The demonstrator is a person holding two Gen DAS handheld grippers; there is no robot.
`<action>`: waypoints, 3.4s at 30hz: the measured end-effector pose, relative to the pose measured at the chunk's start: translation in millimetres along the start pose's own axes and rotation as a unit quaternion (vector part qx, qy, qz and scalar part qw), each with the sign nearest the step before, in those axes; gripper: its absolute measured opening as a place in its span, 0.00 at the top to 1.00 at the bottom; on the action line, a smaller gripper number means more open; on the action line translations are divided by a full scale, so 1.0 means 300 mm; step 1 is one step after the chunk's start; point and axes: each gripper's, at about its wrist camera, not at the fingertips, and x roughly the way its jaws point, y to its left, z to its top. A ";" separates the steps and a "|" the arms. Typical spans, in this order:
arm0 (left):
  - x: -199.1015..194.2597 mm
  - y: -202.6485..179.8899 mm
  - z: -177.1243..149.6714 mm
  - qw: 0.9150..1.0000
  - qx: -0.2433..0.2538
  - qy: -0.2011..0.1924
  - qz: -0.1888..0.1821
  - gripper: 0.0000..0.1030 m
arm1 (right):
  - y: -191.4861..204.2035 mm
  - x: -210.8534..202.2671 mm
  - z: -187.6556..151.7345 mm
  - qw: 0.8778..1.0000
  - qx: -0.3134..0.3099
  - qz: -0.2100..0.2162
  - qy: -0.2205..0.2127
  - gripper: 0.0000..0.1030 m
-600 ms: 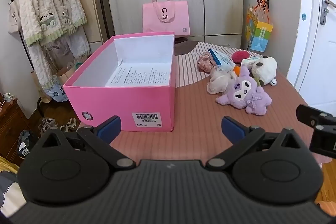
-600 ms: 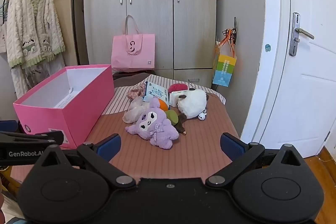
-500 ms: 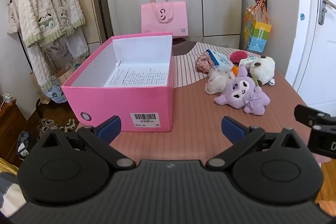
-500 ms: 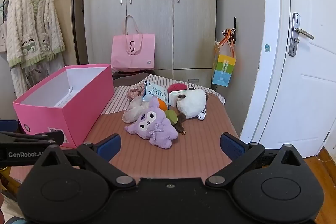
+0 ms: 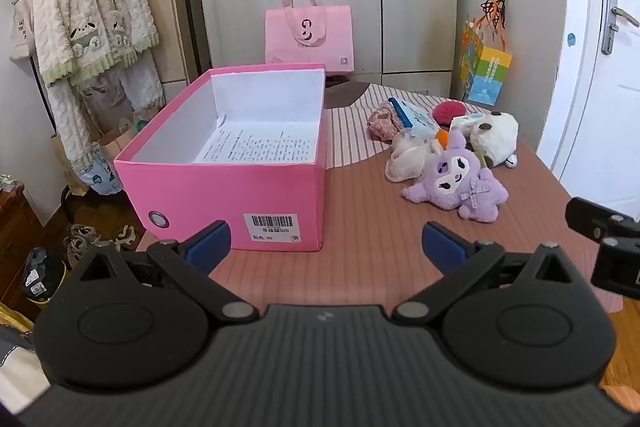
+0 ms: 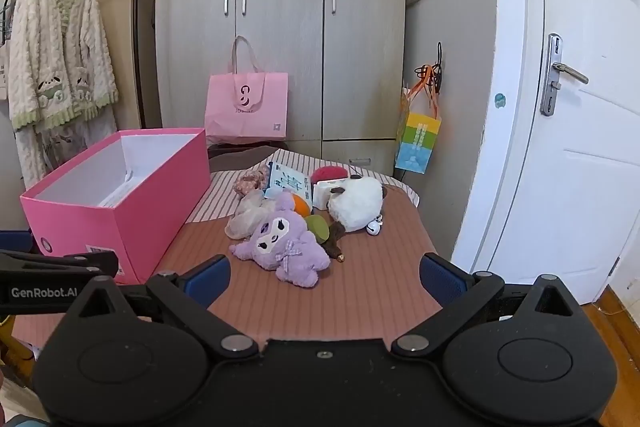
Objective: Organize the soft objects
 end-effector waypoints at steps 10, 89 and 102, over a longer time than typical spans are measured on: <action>-0.013 0.017 -0.018 1.000 -0.001 -0.016 -0.007 0.00 | 0.002 -0.018 -0.007 1.000 0.000 -0.005 -0.004 0.01; -0.058 -0.014 0.054 0.992 0.013 -0.113 -0.060 0.00 | -0.054 -0.031 0.010 0.995 -0.026 0.076 -0.060 0.01; 0.231 -0.178 0.114 0.983 0.023 -0.043 -0.179 0.05 | -0.030 0.241 -0.002 0.985 -0.116 0.124 -0.038 0.06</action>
